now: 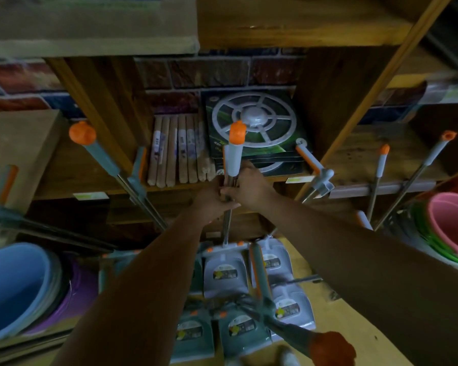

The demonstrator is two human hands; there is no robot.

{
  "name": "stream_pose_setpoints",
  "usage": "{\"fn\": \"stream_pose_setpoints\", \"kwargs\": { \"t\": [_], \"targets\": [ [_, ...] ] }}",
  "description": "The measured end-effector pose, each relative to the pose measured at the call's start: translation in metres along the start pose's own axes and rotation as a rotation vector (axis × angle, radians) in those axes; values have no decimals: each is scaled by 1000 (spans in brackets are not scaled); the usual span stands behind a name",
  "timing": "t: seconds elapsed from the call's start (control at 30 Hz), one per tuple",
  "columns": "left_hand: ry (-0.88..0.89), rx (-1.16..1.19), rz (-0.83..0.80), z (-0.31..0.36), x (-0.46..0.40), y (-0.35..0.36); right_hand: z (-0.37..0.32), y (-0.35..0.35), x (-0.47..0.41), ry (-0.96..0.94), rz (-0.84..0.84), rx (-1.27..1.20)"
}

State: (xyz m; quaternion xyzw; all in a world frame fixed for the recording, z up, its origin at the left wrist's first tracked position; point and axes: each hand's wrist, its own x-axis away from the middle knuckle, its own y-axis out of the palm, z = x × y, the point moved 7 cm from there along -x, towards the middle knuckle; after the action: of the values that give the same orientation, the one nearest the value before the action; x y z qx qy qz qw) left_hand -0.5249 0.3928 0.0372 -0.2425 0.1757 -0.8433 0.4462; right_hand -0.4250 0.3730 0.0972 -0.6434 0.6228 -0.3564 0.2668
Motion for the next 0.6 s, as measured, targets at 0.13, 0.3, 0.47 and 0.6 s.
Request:
{"fn": "stream_pose_setpoints", "kwargs": {
  "t": [0.13, 0.3, 0.47, 0.6],
  "targets": [
    [-22, 28, 51, -2, 5, 9, 1, 11, 6, -67, -40, 21],
    [-52, 79, 65, -5, 9, 14, 11, 13, 8, -39, 19, -57],
    [-65, 102, 81, -2, 12, 10, 8, 15, 13, 16, -1, -73],
    [-124, -47, 85, 0, 22, 2, 3, 3, 31, 34, -16, -50]
  ]
}}
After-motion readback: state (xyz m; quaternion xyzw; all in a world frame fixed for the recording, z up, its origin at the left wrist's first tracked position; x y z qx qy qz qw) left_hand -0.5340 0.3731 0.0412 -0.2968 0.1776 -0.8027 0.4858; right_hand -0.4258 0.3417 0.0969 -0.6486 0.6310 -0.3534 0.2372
